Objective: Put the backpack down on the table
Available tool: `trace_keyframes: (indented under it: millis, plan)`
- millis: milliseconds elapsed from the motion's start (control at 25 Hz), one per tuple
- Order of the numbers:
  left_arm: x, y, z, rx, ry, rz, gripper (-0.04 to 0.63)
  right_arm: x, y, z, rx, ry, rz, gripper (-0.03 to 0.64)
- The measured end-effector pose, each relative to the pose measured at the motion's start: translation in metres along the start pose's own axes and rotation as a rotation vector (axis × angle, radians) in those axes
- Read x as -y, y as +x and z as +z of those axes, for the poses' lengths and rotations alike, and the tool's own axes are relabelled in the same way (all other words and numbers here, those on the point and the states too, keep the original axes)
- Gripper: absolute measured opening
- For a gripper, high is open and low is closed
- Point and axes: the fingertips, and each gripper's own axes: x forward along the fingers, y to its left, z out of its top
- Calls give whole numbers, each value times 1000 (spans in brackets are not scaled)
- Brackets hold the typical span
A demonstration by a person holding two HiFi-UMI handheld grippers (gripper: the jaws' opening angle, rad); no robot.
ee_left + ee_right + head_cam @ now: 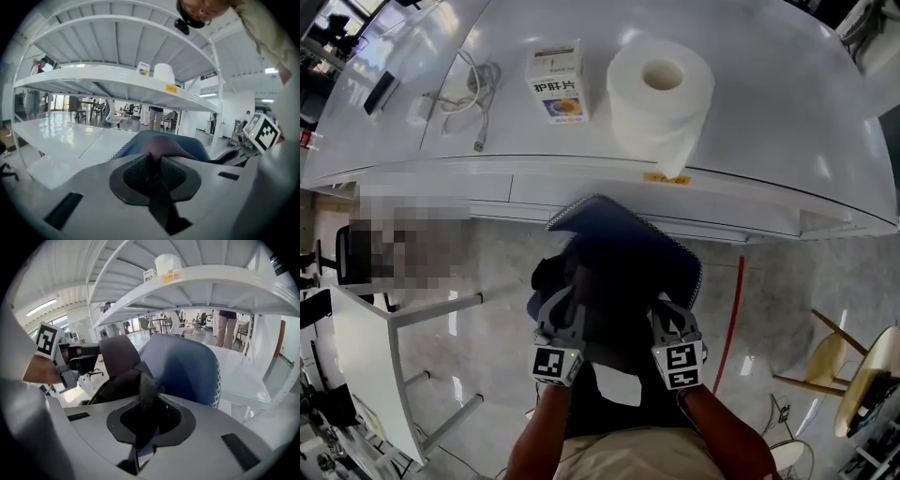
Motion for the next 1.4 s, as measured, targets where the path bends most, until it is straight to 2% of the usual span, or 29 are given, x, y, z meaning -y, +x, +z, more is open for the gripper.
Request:
trace_keyframes:
  millis: [80, 200, 400, 560, 680, 840, 1080, 1240, 1400]
  plan:
    - [-19, -22, 17, 37, -24, 63, 51, -23, -1, 25, 35, -37, 53, 37]
    - [-46, -57, 57, 98, 22, 155, 51, -66, -3, 65, 79, -112, 145, 37]
    - [-88, -130, 87, 186, -96, 289, 51, -147, -11, 129, 159, -323, 289, 37]
    - [-91, -189, 93, 231, -107, 394, 51, -207, -27, 162, 221, -536, 393, 37]
    - [-92, -226, 97, 279, -146, 433, 51, -239, -39, 183, 234, -622, 430, 37]
    - [-102, -263, 116, 351, -143, 453, 51, -271, -54, 210, 247, -693, 436, 37]
    - [-137, -341, 155, 443, -122, 503, 51, -338, -78, 252, 295, -739, 454, 37]
    - [-168, -405, 183, 491, -50, 551, 51, -409, -92, 272, 345, -764, 505, 37]
    - [-201, -481, 198, 535, -16, 629, 51, -494, -103, 285, 387, -799, 588, 37]
